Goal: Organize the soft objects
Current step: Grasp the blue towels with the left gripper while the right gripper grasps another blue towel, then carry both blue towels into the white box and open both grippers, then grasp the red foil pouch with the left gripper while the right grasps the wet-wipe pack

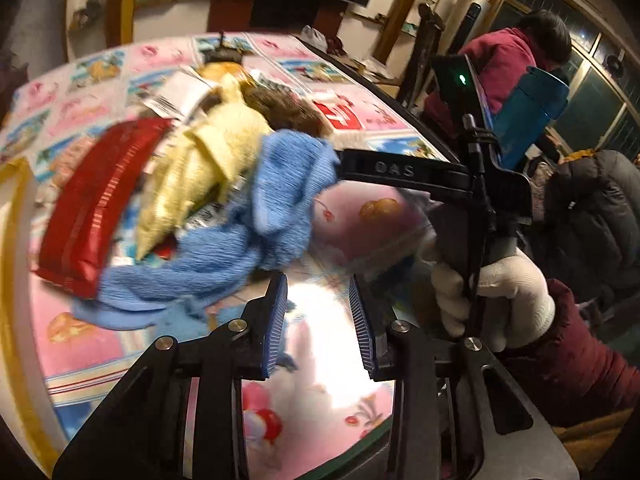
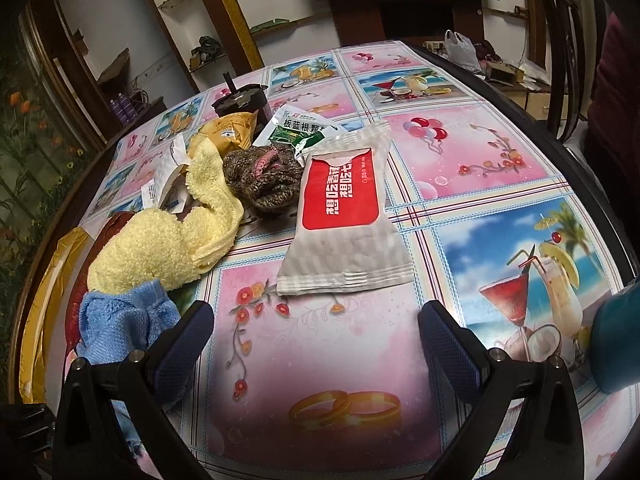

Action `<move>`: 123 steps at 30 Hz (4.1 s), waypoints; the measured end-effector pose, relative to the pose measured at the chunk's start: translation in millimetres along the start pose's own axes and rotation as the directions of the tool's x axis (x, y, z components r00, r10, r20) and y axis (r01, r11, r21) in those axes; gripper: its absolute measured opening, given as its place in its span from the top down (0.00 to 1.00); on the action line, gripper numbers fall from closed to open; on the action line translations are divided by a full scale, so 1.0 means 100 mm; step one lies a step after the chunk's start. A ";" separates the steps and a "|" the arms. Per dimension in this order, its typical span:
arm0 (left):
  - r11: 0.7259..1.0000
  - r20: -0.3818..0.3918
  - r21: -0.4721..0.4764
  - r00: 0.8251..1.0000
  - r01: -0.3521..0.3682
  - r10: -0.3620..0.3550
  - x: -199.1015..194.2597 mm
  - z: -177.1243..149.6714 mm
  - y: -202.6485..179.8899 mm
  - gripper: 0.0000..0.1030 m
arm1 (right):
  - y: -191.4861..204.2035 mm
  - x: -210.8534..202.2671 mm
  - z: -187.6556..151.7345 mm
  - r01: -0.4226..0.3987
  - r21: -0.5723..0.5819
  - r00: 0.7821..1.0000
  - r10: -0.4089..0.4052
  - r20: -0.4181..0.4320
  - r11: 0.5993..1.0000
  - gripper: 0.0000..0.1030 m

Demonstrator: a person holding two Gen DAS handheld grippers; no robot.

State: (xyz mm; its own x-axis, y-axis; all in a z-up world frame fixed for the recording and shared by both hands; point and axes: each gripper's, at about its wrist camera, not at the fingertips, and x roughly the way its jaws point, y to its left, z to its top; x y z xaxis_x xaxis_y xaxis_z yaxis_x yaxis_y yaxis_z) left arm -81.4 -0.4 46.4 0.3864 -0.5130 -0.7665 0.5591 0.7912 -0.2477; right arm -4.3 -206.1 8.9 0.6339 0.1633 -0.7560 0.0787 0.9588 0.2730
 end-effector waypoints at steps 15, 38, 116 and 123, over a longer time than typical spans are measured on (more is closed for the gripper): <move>0.989 0.065 -0.126 0.994 -0.075 0.083 -0.27 -0.24 0.51 0.69 | 0.12 -0.39 -0.15 -0.318 -0.030 0.948 0.318 0.026 0.948 0.01; 0.946 -0.046 0.034 0.945 -0.323 0.324 0.37 -0.10 0.13 0.54 | 0.56 -0.38 -0.29 -0.261 -0.151 0.965 0.258 -0.042 0.953 0.55; 0.644 0.155 -0.353 0.636 -0.679 0.756 -1.52 -0.14 1.32 0.54 | 2.37 -0.44 0.21 -0.310 -0.380 0.932 0.357 0.059 0.872 0.30; 0.734 0.144 -0.306 0.732 -0.607 0.666 -1.35 -0.06 1.03 0.54 | 1.58 -0.64 0.24 -0.155 -0.333 0.956 0.226 0.189 0.930 0.21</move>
State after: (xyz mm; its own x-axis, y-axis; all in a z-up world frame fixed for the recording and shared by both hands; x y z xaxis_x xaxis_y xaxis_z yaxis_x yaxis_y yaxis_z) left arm -80.1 152.2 121.1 0.7607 0.1033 -0.6409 -0.0488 0.9936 0.1023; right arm -14.0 -70.9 114.2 0.7688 0.3292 -0.5482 -0.2809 0.9440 0.1729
